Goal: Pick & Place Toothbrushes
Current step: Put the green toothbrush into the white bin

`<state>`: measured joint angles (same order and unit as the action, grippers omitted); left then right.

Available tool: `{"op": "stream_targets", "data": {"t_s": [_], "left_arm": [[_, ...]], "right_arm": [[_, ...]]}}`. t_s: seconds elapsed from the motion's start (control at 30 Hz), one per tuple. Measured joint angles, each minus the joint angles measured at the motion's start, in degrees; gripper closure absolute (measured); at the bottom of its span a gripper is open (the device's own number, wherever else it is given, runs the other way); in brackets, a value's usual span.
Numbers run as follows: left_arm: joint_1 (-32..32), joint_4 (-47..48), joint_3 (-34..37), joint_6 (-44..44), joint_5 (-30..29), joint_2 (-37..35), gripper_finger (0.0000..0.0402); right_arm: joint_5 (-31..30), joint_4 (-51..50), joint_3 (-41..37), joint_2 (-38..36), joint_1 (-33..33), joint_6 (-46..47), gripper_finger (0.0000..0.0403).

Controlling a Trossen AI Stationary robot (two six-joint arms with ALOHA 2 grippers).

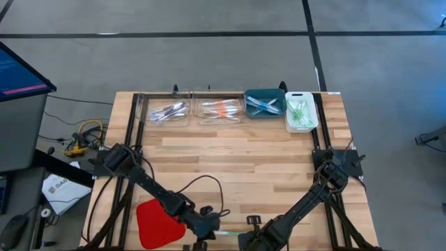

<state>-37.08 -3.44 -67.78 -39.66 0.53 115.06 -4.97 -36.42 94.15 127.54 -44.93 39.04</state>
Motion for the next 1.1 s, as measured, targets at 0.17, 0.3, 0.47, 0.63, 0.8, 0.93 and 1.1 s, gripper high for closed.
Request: {"op": "stream_targets", "data": {"t_s": [0.17,0.3,0.47,0.63,0.8,0.93,1.1], "left_arm": [[0.12,-0.04,-0.88,-0.02,0.33,1.19,0.0401],[0.52,0.31,-0.90,0.00,1.38,1.19,0.0401],[0.37,0.55,-0.90,0.00,0.71,1.19,0.0401],[0.39,0.50,-0.91,-1.28,1.53,2.74,0.0401],[0.41,-0.19,-1.12,-1.76,1.49,3.08,0.0401],[0.86,0.05,-1.12,-1.32,1.88,3.07,0.0401],[1.47,0.32,-1.12,-1.27,1.90,3.30,0.0401]], "right_arm": [[0.02,-0.11,0.02,-0.03,-0.04,0.46,0.0403],[0.02,-0.42,0.02,-0.06,-0.04,1.03,0.0403],[0.02,-0.39,0.02,-0.08,-0.04,1.06,0.0403],[0.02,-0.43,0.02,-0.08,-0.04,0.97,0.0403],[0.00,-0.68,0.04,-0.08,-0.04,0.64,0.0403],[0.02,-0.91,0.04,-0.08,-0.04,0.53,0.0403],[-0.64,-1.52,0.06,-0.08,-0.04,0.44,0.0403]]}}
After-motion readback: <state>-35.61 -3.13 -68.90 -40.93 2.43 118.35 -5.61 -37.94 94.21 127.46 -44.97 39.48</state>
